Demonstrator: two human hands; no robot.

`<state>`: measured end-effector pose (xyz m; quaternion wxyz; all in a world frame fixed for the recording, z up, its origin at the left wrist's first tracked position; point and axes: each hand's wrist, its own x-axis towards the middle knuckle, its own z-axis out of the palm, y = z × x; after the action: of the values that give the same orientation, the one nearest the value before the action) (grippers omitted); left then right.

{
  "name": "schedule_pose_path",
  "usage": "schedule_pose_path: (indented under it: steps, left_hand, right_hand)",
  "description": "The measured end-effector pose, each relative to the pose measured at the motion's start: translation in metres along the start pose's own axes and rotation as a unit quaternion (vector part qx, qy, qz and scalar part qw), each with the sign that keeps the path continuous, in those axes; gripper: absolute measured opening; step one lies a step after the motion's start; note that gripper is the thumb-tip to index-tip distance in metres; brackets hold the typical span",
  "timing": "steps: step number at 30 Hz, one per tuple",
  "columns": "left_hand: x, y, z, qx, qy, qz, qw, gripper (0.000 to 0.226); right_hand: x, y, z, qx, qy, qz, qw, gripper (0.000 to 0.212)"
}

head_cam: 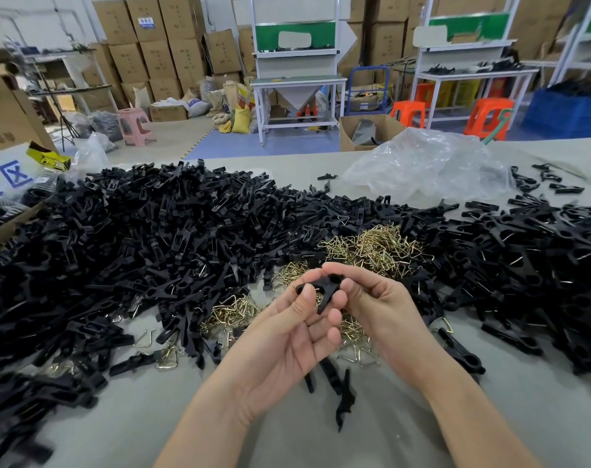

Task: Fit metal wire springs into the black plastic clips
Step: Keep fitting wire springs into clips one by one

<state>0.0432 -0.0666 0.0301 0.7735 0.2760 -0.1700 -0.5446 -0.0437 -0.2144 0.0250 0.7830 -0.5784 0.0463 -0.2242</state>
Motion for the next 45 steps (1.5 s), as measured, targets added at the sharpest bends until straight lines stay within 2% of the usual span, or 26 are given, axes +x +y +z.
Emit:
schedule_pose_path:
  steps: [5,11,22,32,38,41,43,45]
  left_hand:
    - [0.002,-0.002,-0.004,0.003,-0.019,0.012,1.0,0.05]
    - [0.003,-0.005,-0.004,-0.015,-0.02,0.024,0.999,0.026]
    - [0.005,-0.006,-0.009,0.011,-0.009,0.033,0.999,0.03]
    - [0.01,-0.006,-0.007,-0.055,0.029,0.027,0.998,0.027]
    - [0.01,-0.005,-0.006,0.024,0.071,0.04,0.996,0.034]
    - [0.009,-0.004,-0.001,0.072,0.111,0.038,0.99,0.04]
    - [0.007,-0.003,0.002,0.086,0.128,0.04,0.987,0.047]
    - [0.005,-0.003,0.002,0.091,0.14,0.046,0.985,0.051]
  right_hand:
    - [0.001,0.003,0.0,0.005,-0.003,0.014,1.0,0.029]
    - [0.001,0.002,0.0,0.004,0.0,0.011,1.0,0.027]
    - [0.002,0.005,0.0,-0.018,0.006,0.022,1.0,0.023]
    - [0.003,0.005,-0.002,-0.051,0.002,0.018,0.999,0.029]
    - [0.001,-0.001,0.003,-0.086,0.011,0.01,0.996,0.027]
    - [0.0,-0.001,0.001,-0.027,0.07,0.007,0.997,0.026]
    - [0.002,-0.009,-0.007,0.107,0.117,0.011,0.987,0.027]
    - [0.005,-0.034,-0.024,0.263,0.143,-0.033,0.953,0.03]
